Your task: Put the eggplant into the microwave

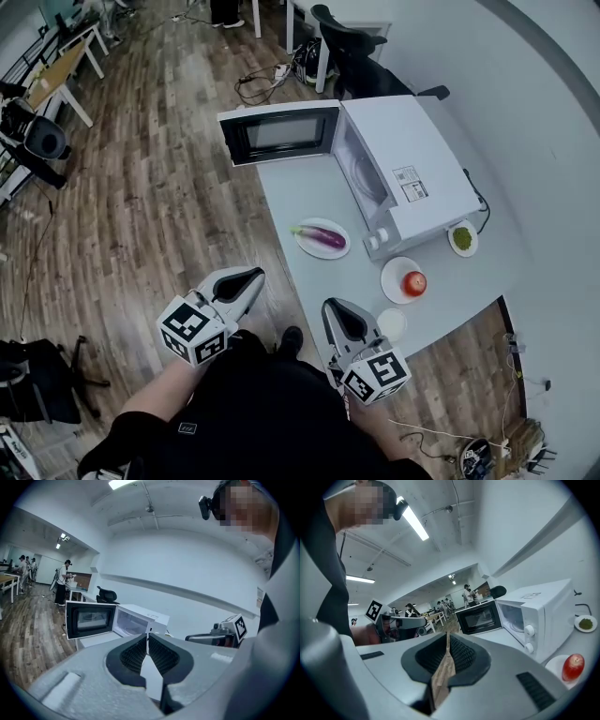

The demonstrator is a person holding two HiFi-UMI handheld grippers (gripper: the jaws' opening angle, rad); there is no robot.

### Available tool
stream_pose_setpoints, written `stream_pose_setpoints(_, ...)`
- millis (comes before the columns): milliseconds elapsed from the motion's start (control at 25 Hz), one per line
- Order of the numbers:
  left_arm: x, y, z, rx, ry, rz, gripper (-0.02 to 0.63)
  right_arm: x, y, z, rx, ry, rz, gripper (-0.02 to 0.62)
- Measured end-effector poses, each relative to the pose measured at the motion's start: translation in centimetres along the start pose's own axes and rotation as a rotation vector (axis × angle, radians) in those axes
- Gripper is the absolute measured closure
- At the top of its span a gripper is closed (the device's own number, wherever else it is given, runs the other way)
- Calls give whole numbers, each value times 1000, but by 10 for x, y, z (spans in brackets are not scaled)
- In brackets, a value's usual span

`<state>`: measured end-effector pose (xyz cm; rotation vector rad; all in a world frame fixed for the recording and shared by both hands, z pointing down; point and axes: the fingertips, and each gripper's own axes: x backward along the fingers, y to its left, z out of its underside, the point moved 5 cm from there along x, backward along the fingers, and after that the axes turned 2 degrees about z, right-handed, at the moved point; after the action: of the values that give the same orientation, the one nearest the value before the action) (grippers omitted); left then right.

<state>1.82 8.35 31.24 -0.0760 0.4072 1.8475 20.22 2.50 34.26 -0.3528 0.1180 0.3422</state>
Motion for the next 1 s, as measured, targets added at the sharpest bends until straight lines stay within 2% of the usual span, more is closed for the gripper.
stream_pose_setpoints(400, -52, 31, -15, -45, 28, 128, 584, -38, -27, -8, 9, 21, 92, 575)
stream_pose_setpoints(520, -58, 58, -18, -54, 32, 163, 584, -67, -28, -14, 13, 24, 137, 575)
stream_pose_setpoints(720, -63, 111, -34, -190, 42, 188, 584, -120, -26, -31, 46, 3, 226, 575)
stream_pose_setpoints(1000, -66, 174, -52, -232, 60, 318, 584, -183, -20, -49, 50, -18, 321, 575)
